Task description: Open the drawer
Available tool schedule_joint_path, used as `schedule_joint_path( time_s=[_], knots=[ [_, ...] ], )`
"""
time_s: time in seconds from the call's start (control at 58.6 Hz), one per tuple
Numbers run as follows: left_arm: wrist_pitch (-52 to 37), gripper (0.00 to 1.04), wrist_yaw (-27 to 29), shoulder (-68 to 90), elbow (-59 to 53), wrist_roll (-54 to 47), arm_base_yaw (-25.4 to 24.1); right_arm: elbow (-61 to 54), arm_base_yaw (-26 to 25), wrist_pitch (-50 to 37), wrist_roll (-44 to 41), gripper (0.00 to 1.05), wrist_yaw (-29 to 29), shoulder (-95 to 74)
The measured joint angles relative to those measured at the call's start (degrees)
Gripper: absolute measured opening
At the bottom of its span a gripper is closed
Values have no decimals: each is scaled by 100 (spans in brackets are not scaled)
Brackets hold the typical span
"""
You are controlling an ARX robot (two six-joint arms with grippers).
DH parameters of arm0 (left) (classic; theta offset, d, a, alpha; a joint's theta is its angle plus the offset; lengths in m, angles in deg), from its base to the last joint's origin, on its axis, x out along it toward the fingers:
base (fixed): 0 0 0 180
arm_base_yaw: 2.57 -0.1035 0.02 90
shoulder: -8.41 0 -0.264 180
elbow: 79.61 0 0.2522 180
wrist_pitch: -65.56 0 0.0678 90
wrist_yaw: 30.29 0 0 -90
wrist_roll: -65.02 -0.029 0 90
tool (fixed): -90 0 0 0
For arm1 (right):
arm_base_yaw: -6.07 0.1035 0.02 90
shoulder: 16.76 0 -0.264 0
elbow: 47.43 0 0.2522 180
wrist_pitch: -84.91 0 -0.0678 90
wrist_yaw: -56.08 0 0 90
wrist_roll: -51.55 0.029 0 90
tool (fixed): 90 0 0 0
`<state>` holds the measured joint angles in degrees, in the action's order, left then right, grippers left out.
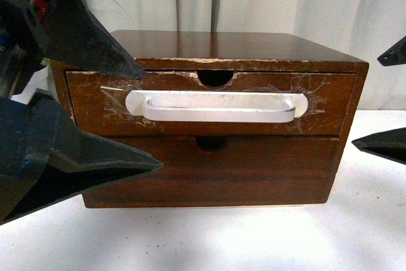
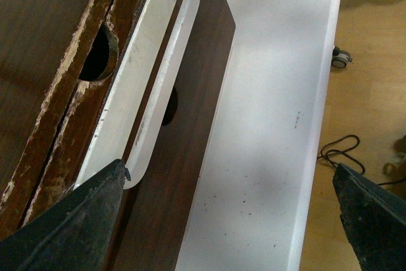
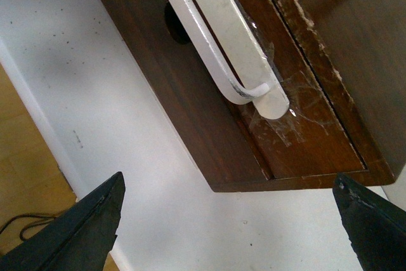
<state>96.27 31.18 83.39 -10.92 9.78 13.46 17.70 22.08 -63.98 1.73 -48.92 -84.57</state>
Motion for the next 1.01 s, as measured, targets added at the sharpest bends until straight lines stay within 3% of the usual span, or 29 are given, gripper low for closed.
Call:
schedule_joint_path(
  time_s=[0.529,1.007],
  knots=[
    [619,98,424,863,815,-918,35,42,90,155,-144,96,-125,-101],
    [713,98,824,1362,1228,-1161,234,0,79,136,-142,96,-166,-101]
  ],
)
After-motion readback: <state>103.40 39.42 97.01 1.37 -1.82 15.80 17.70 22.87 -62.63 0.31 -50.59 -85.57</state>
